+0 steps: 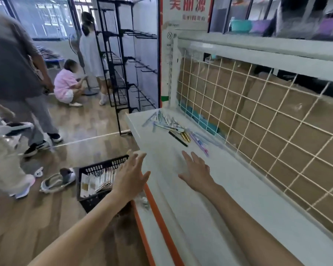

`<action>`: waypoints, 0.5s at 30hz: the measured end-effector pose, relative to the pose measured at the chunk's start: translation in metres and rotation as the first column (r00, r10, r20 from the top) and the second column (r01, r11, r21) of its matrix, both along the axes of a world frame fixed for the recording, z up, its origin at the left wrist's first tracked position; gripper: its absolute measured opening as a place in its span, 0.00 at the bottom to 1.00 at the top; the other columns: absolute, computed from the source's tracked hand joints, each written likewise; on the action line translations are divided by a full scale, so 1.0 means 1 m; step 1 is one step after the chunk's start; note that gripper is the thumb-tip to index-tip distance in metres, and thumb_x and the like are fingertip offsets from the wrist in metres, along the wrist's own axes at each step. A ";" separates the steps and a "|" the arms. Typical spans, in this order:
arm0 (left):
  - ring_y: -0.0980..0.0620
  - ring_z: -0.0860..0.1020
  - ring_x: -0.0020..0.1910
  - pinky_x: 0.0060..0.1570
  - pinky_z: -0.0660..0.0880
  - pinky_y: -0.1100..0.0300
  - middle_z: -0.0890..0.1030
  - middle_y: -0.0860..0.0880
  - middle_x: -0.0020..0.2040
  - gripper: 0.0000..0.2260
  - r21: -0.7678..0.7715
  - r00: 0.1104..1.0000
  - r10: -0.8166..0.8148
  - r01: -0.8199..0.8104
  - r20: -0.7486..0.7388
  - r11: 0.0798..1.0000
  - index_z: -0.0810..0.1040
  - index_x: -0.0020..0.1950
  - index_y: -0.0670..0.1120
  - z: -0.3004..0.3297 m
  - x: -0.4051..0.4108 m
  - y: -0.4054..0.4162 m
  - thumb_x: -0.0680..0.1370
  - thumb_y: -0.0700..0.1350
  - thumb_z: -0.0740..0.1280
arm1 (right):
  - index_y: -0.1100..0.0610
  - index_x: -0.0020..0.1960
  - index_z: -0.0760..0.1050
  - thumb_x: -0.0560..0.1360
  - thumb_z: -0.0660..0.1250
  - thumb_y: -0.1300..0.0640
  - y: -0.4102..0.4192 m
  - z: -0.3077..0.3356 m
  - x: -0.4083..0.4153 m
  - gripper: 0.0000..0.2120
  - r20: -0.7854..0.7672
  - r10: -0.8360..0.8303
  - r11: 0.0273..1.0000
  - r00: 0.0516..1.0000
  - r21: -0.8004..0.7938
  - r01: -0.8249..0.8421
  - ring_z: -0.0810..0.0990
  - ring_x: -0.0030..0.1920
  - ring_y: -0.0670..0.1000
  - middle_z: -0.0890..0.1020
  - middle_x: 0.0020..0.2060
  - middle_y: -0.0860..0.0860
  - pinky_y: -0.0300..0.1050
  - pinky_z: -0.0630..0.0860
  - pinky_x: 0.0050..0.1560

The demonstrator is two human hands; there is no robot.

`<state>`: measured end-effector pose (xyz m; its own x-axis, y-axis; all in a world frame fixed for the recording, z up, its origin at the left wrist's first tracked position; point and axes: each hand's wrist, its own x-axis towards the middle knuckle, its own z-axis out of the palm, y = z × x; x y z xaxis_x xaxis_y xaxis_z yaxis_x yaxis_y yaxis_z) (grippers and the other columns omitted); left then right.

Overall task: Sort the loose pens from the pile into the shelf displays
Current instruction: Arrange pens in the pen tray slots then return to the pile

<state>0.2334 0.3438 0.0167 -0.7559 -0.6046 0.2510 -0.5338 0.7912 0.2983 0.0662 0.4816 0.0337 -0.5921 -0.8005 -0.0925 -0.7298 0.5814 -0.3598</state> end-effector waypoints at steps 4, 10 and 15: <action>0.42 0.71 0.65 0.64 0.67 0.49 0.68 0.42 0.69 0.25 -0.031 0.999 -0.043 0.043 -0.001 0.999 0.63 0.73 0.46 -0.003 -0.035 -0.031 0.78 0.52 0.63 | 0.49 0.76 0.45 0.78 0.62 0.51 -0.022 0.000 -0.021 0.34 0.021 -0.008 1.000 1.000 -0.026 0.009 0.54 0.73 0.57 0.51 0.75 0.51 0.52 0.54 0.70; 0.45 0.68 0.67 0.65 0.63 0.51 0.69 0.46 0.69 0.23 -0.015 0.990 -0.139 0.139 0.040 0.990 0.62 0.73 0.48 -0.018 -0.086 -0.082 0.80 0.54 0.58 | 0.50 0.75 0.52 0.78 0.62 0.52 -0.061 -0.013 -0.051 0.30 0.023 -0.043 0.998 0.999 -0.038 0.043 0.54 0.74 0.56 0.53 0.75 0.52 0.50 0.56 0.69; 0.47 0.69 0.66 0.64 0.63 0.55 0.68 0.49 0.70 0.18 0.021 0.961 -0.273 0.272 0.055 0.962 0.63 0.72 0.48 -0.021 -0.138 -0.133 0.82 0.48 0.54 | 0.53 0.73 0.60 0.77 0.63 0.53 -0.103 -0.025 -0.079 0.26 0.030 -0.105 0.987 0.994 -0.115 0.108 0.63 0.71 0.53 0.64 0.72 0.51 0.49 0.62 0.69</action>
